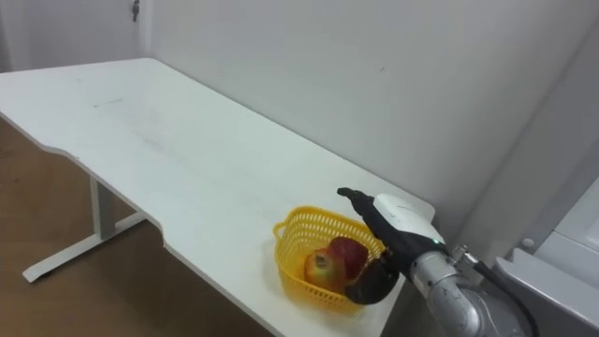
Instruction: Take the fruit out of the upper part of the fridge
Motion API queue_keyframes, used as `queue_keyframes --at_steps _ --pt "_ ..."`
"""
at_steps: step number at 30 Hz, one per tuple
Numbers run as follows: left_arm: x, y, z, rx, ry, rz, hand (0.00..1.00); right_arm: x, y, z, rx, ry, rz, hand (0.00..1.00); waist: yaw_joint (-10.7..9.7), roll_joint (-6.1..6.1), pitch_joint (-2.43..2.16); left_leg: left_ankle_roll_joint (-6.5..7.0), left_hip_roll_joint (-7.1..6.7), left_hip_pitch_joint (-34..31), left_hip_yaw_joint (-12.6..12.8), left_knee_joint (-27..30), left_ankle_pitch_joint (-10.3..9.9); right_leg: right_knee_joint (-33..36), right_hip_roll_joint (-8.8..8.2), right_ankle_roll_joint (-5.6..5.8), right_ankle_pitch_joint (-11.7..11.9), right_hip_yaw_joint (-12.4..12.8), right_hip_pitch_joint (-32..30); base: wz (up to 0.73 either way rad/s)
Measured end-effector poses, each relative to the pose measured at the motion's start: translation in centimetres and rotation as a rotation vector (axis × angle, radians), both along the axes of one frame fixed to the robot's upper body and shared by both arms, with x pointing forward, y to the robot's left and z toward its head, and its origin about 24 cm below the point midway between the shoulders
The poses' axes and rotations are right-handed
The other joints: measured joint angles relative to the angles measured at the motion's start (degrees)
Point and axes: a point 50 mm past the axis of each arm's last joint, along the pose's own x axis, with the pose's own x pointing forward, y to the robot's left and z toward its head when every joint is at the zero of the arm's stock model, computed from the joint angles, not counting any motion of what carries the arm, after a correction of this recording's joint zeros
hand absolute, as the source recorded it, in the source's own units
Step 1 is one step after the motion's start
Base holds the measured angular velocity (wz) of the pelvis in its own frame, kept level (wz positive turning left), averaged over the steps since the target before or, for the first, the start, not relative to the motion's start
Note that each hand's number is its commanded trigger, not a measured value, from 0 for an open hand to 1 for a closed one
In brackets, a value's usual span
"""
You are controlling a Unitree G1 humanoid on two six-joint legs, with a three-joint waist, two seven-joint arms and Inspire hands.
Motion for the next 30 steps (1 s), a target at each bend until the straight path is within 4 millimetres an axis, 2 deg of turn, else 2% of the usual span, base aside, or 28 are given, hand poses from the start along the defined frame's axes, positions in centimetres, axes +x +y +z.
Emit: queue_keyframes --at_steps 10,17,22,26,28,30 --pt "-0.3 0.1 0.1 0.006 -0.010 0.011 0.00 0.0 0.0 0.0 0.032 0.007 -0.003 0.00 -0.29 0.14 0.01 0.01 -0.20 0.52 -0.68 -0.14 0.01 -0.20 -0.09 0.04 -0.02 -0.54 0.79 0.03" --pt "-1.3 0.0 0.1 0.008 0.008 0.009 0.00 0.0 -0.1 0.1 0.100 0.020 -0.012 0.00 -0.68 0.19 0.04 0.02 -0.21 1.18 -0.52 -0.44 0.01 -0.19 -0.14 0.07 -0.04 -0.29 1.19 -0.01" --pt "-1.4 0.0 0.1 0.011 0.009 0.015 0.00 0.1 -0.5 0.4 0.172 0.014 -0.034 0.00 -0.89 0.60 0.29 0.06 -0.21 1.66 -0.51 -0.37 -0.02 -0.24 -0.13 0.10 -0.04 -0.27 1.86 0.00" --pt "-1.7 -0.3 0.1 0.007 -0.004 0.036 0.00 0.2 -0.4 2.7 0.225 -0.080 -0.030 0.00 -1.87 2.21 0.41 0.19 -0.19 2.12 -0.10 -0.30 -0.12 -0.21 -0.23 0.21 -0.04 -0.05 2.19 -0.01" --pt "-1.7 -0.5 0.0 0.002 -0.005 0.040 0.00 0.0 0.0 4.0 0.261 -0.126 -0.005 0.00 -2.47 3.28 0.20 0.25 -0.21 2.22 0.07 -0.18 -0.15 -0.20 -0.25 0.27 0.00 0.15 2.25 -0.06" --pt "-2.0 -0.9 0.0 -0.007 -0.012 0.041 0.00 -0.6 1.3 5.9 0.301 -0.196 0.062 0.00 -3.62 4.54 -0.21 0.31 -0.22 2.53 0.36 -0.22 -0.17 -0.17 -0.28 0.33 0.03 0.43 2.41 -0.06"
